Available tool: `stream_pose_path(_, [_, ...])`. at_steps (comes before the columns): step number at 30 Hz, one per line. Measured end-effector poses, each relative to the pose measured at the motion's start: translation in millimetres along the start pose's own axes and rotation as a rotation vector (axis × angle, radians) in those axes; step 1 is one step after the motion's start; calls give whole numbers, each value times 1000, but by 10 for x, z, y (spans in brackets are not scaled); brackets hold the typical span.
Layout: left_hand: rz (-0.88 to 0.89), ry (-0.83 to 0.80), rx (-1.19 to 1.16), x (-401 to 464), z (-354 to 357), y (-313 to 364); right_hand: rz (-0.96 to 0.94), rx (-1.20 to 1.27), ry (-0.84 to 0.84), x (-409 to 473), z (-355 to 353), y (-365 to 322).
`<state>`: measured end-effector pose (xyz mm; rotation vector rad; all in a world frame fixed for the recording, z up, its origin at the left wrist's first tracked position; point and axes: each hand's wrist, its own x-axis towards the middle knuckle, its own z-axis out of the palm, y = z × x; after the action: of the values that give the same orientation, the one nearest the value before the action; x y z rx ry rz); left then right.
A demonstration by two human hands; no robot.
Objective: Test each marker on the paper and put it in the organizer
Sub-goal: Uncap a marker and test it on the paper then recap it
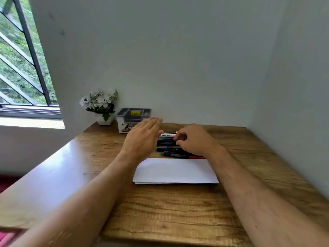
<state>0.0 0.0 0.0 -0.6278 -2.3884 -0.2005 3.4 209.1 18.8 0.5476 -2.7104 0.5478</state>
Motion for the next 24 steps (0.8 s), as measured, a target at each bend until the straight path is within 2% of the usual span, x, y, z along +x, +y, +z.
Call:
stream_pose_path(4, [-9,-33,-18,151,138,-23,23,33,-132,94,106,7])
stream_pose_path(8, [8,-13,-52,219,287,-116,-23,-2,-169,135,200,34])
stream_pose_path(14, [-40,83,-191,302,340,-137,-133,-62,-155,140,309,62])
stream_pose_path(24, [-119,91,-299,307,467,-230,-194,-67,-111,78,410,17])
